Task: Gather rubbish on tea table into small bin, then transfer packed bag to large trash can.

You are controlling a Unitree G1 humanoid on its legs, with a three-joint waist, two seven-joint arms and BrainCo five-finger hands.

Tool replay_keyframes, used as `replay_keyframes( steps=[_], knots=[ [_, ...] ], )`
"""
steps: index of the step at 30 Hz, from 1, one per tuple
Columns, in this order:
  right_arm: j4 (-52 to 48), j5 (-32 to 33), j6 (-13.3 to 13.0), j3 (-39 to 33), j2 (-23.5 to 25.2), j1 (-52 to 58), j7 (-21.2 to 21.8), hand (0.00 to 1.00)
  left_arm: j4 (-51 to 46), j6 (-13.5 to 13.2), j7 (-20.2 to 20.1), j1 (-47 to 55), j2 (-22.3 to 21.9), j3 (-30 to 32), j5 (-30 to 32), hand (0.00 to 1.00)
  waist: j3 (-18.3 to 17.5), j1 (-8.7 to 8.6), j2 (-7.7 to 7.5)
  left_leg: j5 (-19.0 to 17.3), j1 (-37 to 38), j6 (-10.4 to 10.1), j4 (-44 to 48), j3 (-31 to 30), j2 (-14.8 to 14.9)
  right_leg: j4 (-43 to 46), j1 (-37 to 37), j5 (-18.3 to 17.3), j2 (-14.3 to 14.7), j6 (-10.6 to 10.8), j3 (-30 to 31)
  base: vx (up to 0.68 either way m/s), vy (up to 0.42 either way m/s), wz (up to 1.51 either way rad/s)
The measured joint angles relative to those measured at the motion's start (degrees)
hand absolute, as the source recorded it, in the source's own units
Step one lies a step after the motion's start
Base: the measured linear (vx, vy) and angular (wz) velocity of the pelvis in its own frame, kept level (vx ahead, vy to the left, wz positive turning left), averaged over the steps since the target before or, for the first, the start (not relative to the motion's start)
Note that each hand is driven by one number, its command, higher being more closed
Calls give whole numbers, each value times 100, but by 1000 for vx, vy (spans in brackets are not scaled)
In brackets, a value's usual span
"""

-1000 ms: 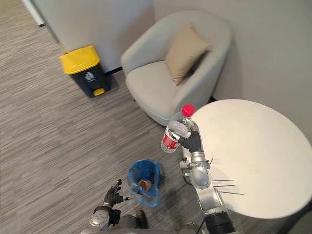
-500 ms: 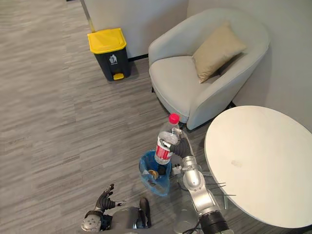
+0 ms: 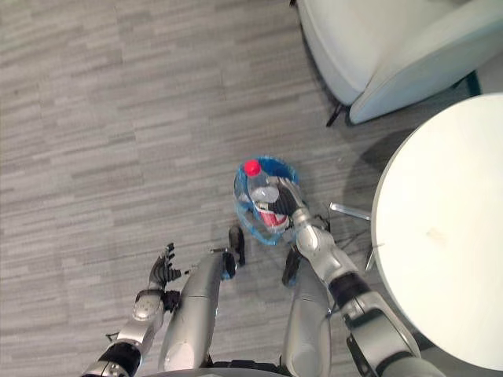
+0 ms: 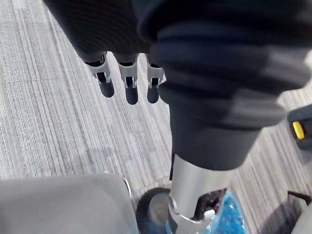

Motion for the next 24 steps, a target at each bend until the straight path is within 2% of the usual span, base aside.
replay_keyframes(
  steps=[1,3,4,7,10,15,19,21,22,24],
  knots=[
    [-137,-74,70,-4,46,-218,-120,100,-247,-34,96,-153,-132,197,-114,0,20,31,-4,-91,-580,30,396,-39,47,403,-542,-101,-39,-47,-1,-212,-70,9],
    [-353,-112,140,-25,60,-426,-267,100,-546,-97,142,-312,-216,317,-196,0,108,47,-3,-113,-1062,66,694,-10,90,784,-1007,-204,-124,-52,-2,-169,-71,21],
    [-527,-112,175,-77,66,-578,-367,100,-773,-137,205,-431,-206,335,-231,0,202,134,-11,-115,-1359,69,867,87,198,1010,-1319,-242,-174,-98,1,-167,-88,22],
    [-783,-109,263,-294,114,-956,-628,100,-1318,-224,264,-460,-241,479,-433,0,305,190,-20,-109,-1984,69,1163,181,267,1449,-1960,-339,-308,-127,19,-131,-75,23],
    [-834,-101,306,-429,78,-1257,-776,100,-1668,-258,331,-431,-282,538,-563,0,309,327,-24,-98,-2358,58,1354,191,297,1689,-2330,-385,-382,-141,22,-77,-20,11],
    [-828,97,389,-683,-158,-1697,-1005,100,-1977,-282,327,-417,-300,539,-571,0,310,441,-26,-41,-2643,29,1381,258,297,1808,-2635,-401,-478,-144,30,-63,-16,9],
    [-599,150,405,-753,-401,-1894,-1111,100,-2005,-300,317,-417,-303,540,-572,0,310,449,-27,-36,-2700,23,1376,263,294,1802,-2683,-407,-488,-137,26,-40,-7,2],
    [-436,180,433,-813,-527,-1956,-1122,100,-2017,-303,311,-418,-300,539,-572,0,310,447,-27,19,-2732,82,1334,263,263,1799,-2725,-408,-505,-135,26,-39,-6,5],
    [-390,183,439,-849,-551,-1957,-1121,0,-2018,-306,310,-418,-298,538,-572,0,310,445,-27,24,-2739,83,1328,263,259,1801,-2733,-409,-511,-134,26,-44,-12,8],
    [-134,205,524,-920,-665,-1951,-1126,0,-2013,-340,310,-418,-282,536,-571,0,310,428,-28,37,-2748,90,1325,251,236,1817,-2738,-423,-530,-138,23,-40,-12,6]
  ],
)
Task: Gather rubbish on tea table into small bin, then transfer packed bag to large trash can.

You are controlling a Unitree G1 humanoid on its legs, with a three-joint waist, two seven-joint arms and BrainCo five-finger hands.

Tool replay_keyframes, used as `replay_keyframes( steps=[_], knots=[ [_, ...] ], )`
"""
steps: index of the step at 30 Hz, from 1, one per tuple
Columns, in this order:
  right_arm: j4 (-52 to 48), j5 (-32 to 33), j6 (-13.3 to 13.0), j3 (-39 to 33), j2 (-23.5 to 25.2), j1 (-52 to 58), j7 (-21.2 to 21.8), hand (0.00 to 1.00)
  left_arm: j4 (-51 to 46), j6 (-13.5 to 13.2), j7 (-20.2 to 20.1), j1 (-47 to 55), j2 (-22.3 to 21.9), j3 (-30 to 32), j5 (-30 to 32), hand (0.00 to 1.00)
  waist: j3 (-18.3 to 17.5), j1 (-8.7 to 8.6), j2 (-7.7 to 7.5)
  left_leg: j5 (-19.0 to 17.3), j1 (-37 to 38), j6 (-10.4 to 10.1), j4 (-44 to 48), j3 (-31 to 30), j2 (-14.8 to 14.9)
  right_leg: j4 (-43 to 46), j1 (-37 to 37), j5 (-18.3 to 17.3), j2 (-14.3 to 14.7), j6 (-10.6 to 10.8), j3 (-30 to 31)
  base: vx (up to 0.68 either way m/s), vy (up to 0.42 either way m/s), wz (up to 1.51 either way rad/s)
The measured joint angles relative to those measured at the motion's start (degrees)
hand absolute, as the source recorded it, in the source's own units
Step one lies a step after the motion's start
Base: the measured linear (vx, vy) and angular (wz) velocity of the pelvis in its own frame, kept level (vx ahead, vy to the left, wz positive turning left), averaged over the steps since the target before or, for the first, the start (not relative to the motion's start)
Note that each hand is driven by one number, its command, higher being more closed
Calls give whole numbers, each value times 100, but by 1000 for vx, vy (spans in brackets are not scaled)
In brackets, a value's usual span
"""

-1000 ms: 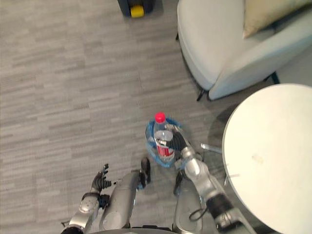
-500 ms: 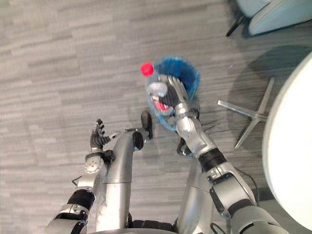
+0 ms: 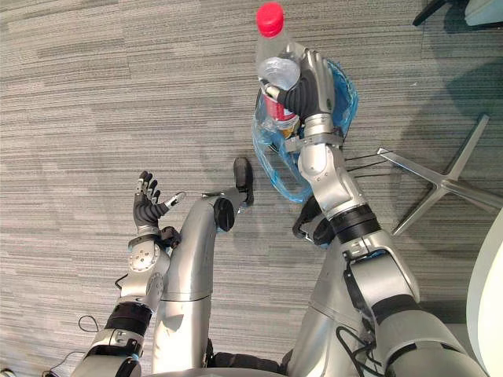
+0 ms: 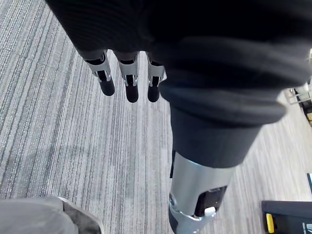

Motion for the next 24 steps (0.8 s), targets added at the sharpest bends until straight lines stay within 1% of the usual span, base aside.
replay_keyframes(
  steps=[3,8,11,16,19,21,22,24],
  knots=[
    [165,48,32,-91,-37,38,-2,0,10,-2,0,0,14,1,1,0,0,-21,0,6,-1,2,1,-5,0,5,0,0,0,0,0,-51,-9,1],
    [162,38,33,-213,-6,183,-5,0,15,-1,2,0,41,2,5,0,-4,-114,-9,13,-1,-9,5,-9,1,19,4,0,-1,0,0,-72,-5,1],
    [47,6,32,-218,8,399,-5,0,16,1,3,0,50,3,9,0,-10,-124,-20,13,4,-8,10,-9,13,21,9,1,10,-1,0,-63,-2,-2],
    [-551,-428,11,-189,307,975,-11,0,22,17,1,-1,120,4,18,0,-22,-138,-64,18,42,-16,36,-6,92,19,37,4,77,-7,0,-62,-8,-7],
    [-575,-787,8,-133,381,1159,2,0,58,69,-5,0,124,11,28,0,-26,-151,-71,15,115,-15,28,-9,112,9,107,3,99,-8,-2,-48,-8,-3],
    [-564,-1056,8,-7,419,1231,32,0,65,96,-5,0,129,21,31,0,-54,-146,-126,10,125,-7,-1,-10,156,-42,115,20,150,-37,-12,-56,-6,-8],
    [-553,-1090,7,39,431,1239,39,0,70,97,-5,0,137,22,32,0,-62,-150,-140,11,125,-8,-9,-9,159,-47,115,21,153,-36,-16,-58,-4,-4],
    [-286,-1313,-6,130,541,1224,153,0,73,104,-7,0,145,21,58,0,-79,-147,-169,22,130,-25,-63,-6,154,-71,116,21,149,-37,-30,-52,-6,6]
  ],
)
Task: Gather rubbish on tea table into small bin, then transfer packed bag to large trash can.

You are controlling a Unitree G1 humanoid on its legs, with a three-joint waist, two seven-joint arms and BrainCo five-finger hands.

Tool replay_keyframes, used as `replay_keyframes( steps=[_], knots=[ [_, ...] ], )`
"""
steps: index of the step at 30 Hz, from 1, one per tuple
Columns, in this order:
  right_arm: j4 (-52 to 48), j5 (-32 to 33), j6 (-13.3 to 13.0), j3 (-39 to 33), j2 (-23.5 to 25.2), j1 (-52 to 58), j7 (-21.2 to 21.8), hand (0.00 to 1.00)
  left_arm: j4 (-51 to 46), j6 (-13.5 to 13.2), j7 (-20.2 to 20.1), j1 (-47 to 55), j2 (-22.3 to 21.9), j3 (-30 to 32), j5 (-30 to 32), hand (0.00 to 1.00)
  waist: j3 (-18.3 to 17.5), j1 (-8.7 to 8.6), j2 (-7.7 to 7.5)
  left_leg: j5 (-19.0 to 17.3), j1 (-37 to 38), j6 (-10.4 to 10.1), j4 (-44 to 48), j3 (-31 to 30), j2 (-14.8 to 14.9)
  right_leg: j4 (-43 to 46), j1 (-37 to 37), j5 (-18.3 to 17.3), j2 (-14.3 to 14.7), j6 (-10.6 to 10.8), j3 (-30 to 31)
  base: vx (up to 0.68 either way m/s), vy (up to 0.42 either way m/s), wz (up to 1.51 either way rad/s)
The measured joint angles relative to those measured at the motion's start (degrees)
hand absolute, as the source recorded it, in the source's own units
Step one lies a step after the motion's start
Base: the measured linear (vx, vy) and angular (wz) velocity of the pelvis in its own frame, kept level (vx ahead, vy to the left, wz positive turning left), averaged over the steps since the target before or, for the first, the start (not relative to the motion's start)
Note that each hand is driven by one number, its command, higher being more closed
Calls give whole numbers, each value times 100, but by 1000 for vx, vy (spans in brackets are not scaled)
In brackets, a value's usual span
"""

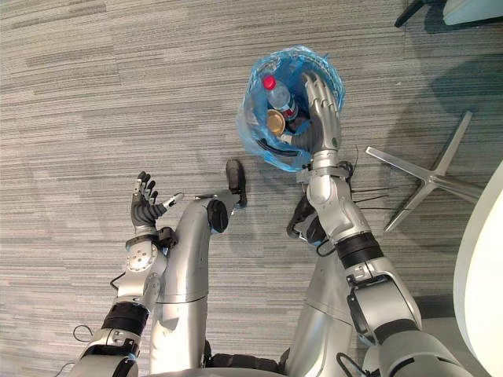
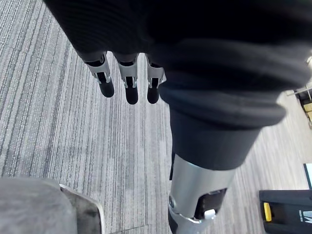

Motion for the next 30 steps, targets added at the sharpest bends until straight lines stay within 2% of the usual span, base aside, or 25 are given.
replay_keyframes(
  steps=[4,8,9,15,22,26,30],
  knots=[
    [998,-221,78,337,203,-230,230,0,-4,1,-1,-2,-1,-2,9,0,-2,19,-3,47,-1,-69,-132,4,-22,-64,-2,5,-21,-9,-45,-37,-9,9],
    [1555,-413,215,579,315,-355,378,0,-3,-3,-29,-11,-4,-7,11,0,-2,22,-3,55,-23,-82,-160,-19,-52,-65,-26,-7,-28,-20,-53,-16,-3,2],
    [1699,-421,254,602,319,-402,380,100,-12,-16,-80,-16,2,-4,10,0,-3,24,-2,59,-56,-88,-171,-32,-61,-65,-52,-11,-33,-21,-63,-32,-2,6],
    [2259,-465,429,665,303,-761,515,100,1,-126,-111,-137,80,2,3,0,-4,49,0,100,-271,-129,-157,-121,-126,28,-227,-74,-86,-76,-122,-43,0,9],
    [2236,-225,403,569,187,-826,539,100,71,-91,-129,-261,9,3,5,0,-6,170,3,112,-303,-147,-129,-204,-156,99,-227,-143,-94,-124,-161,-51,-4,6],
    [1878,-10,395,475,173,-707,519,100,70,-89,-130,-263,11,17,5,0,-6,168,1,113,-317,-149,-116,-216,-156,102,-227,-145,-93,-125,-174,-52,7,0],
    [1035,375,321,140,242,-413,478,100,56,-37,-121,-263,-4,42,6,0,-11,164,-4,115,-309,-151,-96,-236,-155,104,-197,-145,-89,-125,-190,-54,10,0]
  ],
)
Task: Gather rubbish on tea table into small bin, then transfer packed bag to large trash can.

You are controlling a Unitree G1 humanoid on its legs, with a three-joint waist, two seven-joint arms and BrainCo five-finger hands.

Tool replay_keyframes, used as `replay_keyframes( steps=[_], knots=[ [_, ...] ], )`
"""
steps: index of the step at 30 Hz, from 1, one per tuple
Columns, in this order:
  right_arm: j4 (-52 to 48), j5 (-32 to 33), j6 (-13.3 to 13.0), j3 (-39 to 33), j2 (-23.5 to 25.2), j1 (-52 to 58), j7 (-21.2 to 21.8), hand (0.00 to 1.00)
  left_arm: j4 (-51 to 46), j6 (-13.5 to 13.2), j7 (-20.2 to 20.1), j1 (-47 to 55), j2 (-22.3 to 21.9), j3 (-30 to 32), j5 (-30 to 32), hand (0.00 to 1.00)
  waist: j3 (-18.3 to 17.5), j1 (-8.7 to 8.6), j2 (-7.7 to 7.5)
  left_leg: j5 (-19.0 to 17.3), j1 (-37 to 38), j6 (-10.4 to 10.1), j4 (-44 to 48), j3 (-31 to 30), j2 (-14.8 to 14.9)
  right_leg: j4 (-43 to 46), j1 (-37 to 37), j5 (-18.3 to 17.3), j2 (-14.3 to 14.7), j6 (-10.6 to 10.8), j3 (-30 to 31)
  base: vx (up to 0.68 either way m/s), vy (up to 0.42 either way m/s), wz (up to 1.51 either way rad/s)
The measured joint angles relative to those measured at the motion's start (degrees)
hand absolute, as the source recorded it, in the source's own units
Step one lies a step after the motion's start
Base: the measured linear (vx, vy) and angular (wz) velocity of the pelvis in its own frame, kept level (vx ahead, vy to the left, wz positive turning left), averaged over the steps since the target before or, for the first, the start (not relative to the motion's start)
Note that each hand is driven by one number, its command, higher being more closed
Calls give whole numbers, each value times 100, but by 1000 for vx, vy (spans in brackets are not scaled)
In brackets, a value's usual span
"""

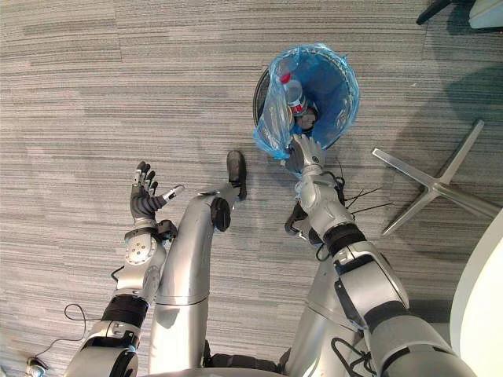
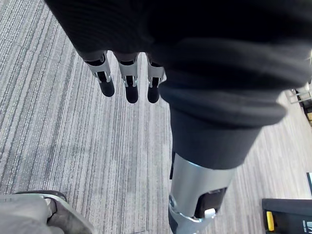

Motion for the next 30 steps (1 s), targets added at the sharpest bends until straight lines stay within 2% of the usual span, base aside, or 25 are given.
replay_keyframes(
  steps=[6,10,11,13,17,20,22,25,30],
  knots=[
    [-1389,685,-163,-367,356,649,-15,100,49,203,7,24,-41,0,92,0,-11,-40,-17,32,298,27,-62,-88,0,-100,398,-8,31,14,-117,-54,4,2],
    [-1737,1337,-319,-538,754,1118,9,100,150,385,-2,116,-122,-48,349,0,-55,-72,-99,88,864,-46,-522,-39,-9,-502,968,47,46,6,-248,-43,-27,14],
    [-1860,1694,-359,-544,905,1342,27,100,153,449,-5,218,-129,-53,421,0,-63,-138,-115,180,1157,-54,-779,-12,-5,-722,1261,91,66,19,-323,-6,-65,17],
    [-2102,2060,-372,-571,1172,1754,68,100,170,494,-34,450,-136,-75,473,0,-96,-165,-179,359,1697,-29,-1180,72,-9,-1047,1753,173,92,26,-384,15,-84,7],
    [-2783,3131,-698,-439,1561,2832,434,100,368,547,-126,982,-151,-277,484,0,-197,-200,-348,514,3219,-33,-2135,174,-23,-2077,3253,402,278,105,-539,70,-122,-6],
    [-3195,3428,-839,-176,1724,3292,691,100,419,550,-242,1452,-168,-294,515,0,-385,-309,-569,590,4102,-83,-2655,226,-24,-2728,4173,527,417,208,-634,129,-104,-3],
    [-3559,3558,-1000,10,1753,3632,892,100,493,552,-318,1749,-188,-475,525,0,-645,-303,-683,655,4689,-71,-3053,299,-27,-3246,4755,662,544,264,-633,181,-60,-13],
    [-3507,3613,-1058,164,1728,3830,1151,100,721,548,-396,2051,-86,-752,539,0,-1145,-314,-707,806,5364,-116,-3742,368,-73,-4045,5377,910,740,345,-588,158,-17,-17],
    [-3496,3612,-1073,190,1551,3887,1445,100,809,539,-498,2384,76,-947,715,0,-1567,-362,-712,1126,6332,-52,-4690,688,-74,-5218,6161,1457,1053,370,-266,158,18,-43]
  ],
)
